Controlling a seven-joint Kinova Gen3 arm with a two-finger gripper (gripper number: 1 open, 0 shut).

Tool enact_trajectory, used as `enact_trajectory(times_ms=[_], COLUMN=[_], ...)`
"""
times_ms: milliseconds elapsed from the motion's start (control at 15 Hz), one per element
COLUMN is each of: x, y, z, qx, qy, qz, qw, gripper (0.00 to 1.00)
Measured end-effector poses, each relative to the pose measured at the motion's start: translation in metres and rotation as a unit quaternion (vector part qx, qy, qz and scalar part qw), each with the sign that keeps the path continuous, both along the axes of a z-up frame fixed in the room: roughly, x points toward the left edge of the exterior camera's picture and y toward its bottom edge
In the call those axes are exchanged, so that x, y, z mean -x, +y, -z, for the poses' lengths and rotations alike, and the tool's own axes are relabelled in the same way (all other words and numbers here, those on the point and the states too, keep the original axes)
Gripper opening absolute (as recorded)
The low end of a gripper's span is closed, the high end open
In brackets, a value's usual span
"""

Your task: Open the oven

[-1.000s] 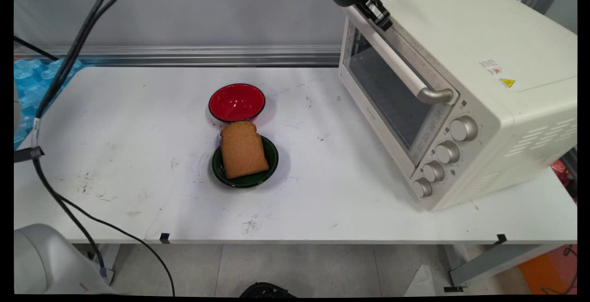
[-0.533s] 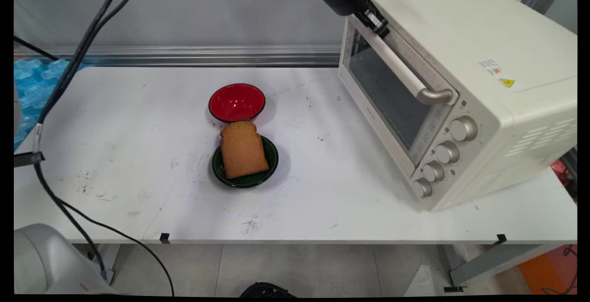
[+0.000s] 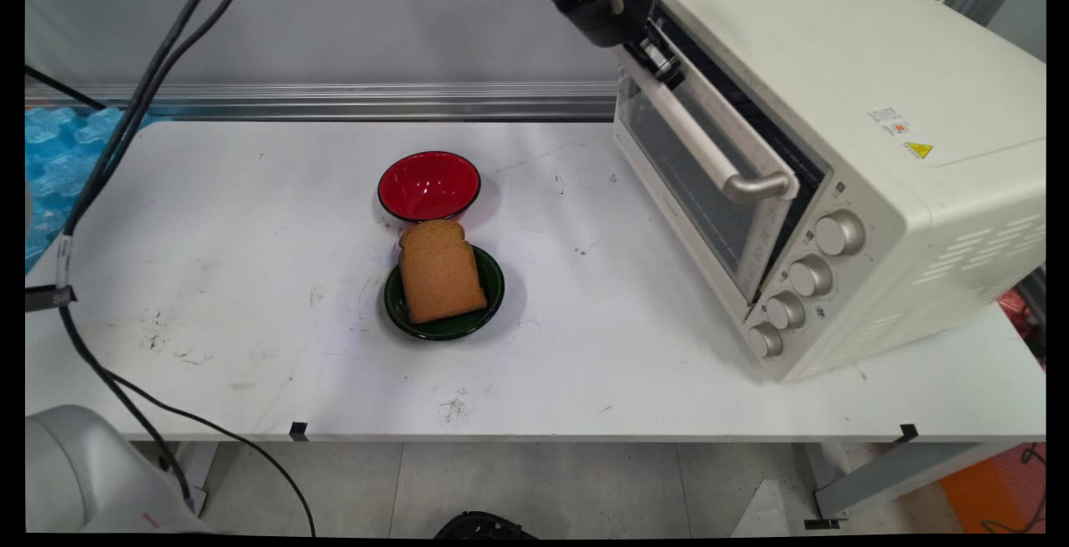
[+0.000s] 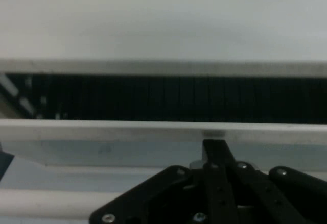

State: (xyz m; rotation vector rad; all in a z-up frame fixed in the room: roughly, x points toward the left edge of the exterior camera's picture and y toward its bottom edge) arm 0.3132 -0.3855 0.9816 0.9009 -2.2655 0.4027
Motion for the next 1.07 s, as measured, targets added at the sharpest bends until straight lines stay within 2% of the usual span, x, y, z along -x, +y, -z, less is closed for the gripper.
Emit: enact_trajectory(times_ms=[1067], x=[-0.042], y=[0.039], z=[0.017], qx=[-0.042], qy=[-0.051], qz=[0.004], qw=[0.9978], gripper=[0.00])
